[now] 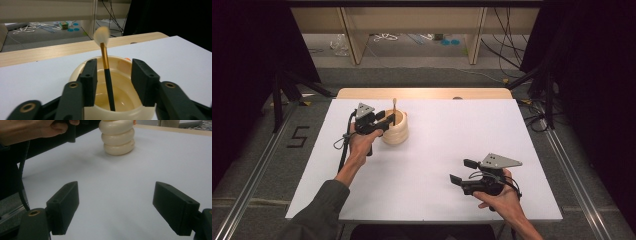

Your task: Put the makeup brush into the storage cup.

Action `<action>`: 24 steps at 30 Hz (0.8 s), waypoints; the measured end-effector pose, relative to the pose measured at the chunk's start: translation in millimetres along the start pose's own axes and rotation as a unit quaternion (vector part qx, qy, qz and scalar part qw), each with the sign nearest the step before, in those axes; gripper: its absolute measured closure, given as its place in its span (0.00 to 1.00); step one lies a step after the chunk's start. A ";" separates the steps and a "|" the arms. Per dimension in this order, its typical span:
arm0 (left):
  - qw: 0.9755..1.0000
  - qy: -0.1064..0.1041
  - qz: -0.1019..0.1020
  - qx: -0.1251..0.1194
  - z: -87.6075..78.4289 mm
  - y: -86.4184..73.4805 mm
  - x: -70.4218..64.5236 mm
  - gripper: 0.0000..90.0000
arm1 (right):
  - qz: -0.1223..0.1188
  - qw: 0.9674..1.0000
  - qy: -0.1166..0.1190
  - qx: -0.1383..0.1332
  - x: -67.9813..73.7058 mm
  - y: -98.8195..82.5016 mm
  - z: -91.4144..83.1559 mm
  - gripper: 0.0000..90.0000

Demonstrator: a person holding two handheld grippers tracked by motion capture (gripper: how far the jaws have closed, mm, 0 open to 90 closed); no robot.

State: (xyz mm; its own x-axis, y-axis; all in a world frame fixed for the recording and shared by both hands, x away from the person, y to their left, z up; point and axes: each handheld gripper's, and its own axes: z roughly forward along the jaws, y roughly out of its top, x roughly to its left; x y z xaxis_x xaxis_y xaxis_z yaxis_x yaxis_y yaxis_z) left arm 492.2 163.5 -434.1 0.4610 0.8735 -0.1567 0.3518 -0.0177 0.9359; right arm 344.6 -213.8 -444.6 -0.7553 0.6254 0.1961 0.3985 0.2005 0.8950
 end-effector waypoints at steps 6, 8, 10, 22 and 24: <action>1.000 -0.012 0.001 -0.009 -10.7 3.6 -5.3 0.52 | -0.011 1.000 -0.007 -0.008 -1.2 0.2 0.1 0.24; 1.000 -0.018 0.004 -0.009 -15.6 4.0 -7.2 0.49 | -0.004 1.000 -0.006 -0.003 -0.7 0.2 -0.3 0.24; 1.000 -0.021 0.001 -0.013 -20.4 3.3 -7.9 0.47 | -0.011 1.000 -0.010 -0.007 -1.6 0.1 -0.1 0.24; 0.999 -0.035 0.010 -0.014 -47.9 -6.5 -14.4 0.30 | -0.002 1.000 -0.010 -0.009 -1.0 0.8 -0.4 0.23; 0.999 -0.040 0.011 -0.014 -50.9 -7.4 -16.0 0.29 | -0.003 1.000 -0.013 0.001 -1.0 1.4 -1.6 0.23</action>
State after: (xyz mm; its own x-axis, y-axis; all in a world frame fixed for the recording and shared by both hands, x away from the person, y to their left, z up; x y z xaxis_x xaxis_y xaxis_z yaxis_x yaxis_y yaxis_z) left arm 440.8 174.5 -422.5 0.5329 0.8308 -0.1607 0.3191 -0.0214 0.9475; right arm 345.0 -215.3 -442.9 -0.7441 0.6431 0.1811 0.3952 0.2052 0.8954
